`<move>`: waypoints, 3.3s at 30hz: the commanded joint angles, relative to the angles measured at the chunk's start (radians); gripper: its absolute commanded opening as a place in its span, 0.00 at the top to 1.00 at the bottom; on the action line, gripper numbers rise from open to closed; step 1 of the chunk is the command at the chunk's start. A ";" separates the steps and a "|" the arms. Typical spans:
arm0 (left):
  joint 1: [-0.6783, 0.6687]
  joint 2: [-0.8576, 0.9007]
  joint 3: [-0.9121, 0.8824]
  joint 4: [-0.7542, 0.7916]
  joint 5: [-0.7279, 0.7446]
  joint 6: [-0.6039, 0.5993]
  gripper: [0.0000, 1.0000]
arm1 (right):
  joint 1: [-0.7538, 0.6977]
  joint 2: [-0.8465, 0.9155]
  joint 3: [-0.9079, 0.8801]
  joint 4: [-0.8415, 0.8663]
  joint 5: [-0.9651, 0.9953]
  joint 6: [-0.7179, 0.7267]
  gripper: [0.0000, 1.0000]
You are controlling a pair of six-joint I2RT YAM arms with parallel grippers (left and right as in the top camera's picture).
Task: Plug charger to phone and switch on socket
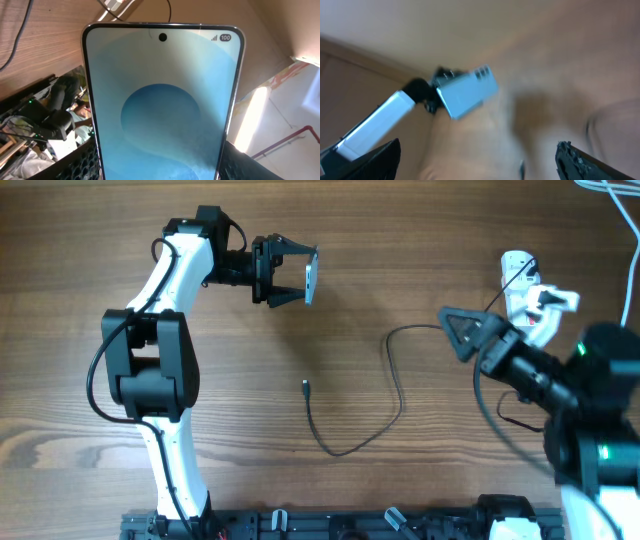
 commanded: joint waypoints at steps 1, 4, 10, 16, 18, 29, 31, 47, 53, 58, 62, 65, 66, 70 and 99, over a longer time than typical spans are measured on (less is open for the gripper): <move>0.007 -0.046 -0.004 -0.001 0.053 0.000 0.30 | 0.005 0.136 0.006 0.040 -0.329 -0.024 0.00; 0.007 -0.046 -0.004 -0.001 0.053 0.002 0.30 | 0.035 0.223 0.006 0.154 -0.517 -0.137 0.00; 0.007 -0.046 -0.004 0.004 0.052 0.002 0.30 | 0.259 0.221 0.102 0.094 -0.172 -0.167 0.00; 0.007 -0.046 -0.004 0.006 0.026 0.002 0.29 | 0.530 0.405 0.581 -0.508 0.586 -0.272 0.00; 0.007 -0.046 -0.004 0.006 0.010 0.002 0.29 | 0.565 0.514 0.727 -0.679 0.678 -0.273 0.00; 0.007 -0.046 -0.004 0.005 -0.026 -0.002 0.30 | 0.665 0.676 0.834 -0.514 0.498 -0.222 0.01; 0.005 -0.046 -0.004 0.005 -0.066 -0.003 0.30 | 0.710 0.692 0.836 -0.522 0.578 -0.195 0.02; -0.068 -0.045 -0.004 0.011 -0.199 -0.094 0.30 | 0.735 0.829 0.838 -0.500 0.794 -0.029 0.11; -0.068 -0.045 -0.004 0.017 -0.199 -0.111 0.30 | 0.735 0.861 0.838 -0.455 0.821 0.035 0.12; -0.068 -0.045 -0.004 0.017 -0.194 -0.137 0.29 | 0.735 0.902 0.838 -0.411 0.825 0.105 0.17; -0.068 -0.045 -0.004 0.018 -0.188 -0.137 0.29 | 0.735 0.934 0.838 -0.405 0.838 0.128 0.20; -0.068 -0.045 -0.004 0.018 -0.196 -0.137 0.29 | 0.735 0.950 0.838 -0.396 0.843 0.128 0.35; -0.068 -0.045 -0.004 0.018 -0.196 -0.137 0.29 | 0.735 0.952 0.838 -0.396 0.843 0.128 0.41; -0.068 -0.045 -0.004 0.017 -0.196 -0.137 0.29 | 0.735 0.968 0.838 -0.395 0.866 0.127 0.45; -0.069 -0.045 -0.004 0.018 -0.199 -0.137 0.28 | 0.739 0.998 0.838 -0.394 0.861 0.127 0.90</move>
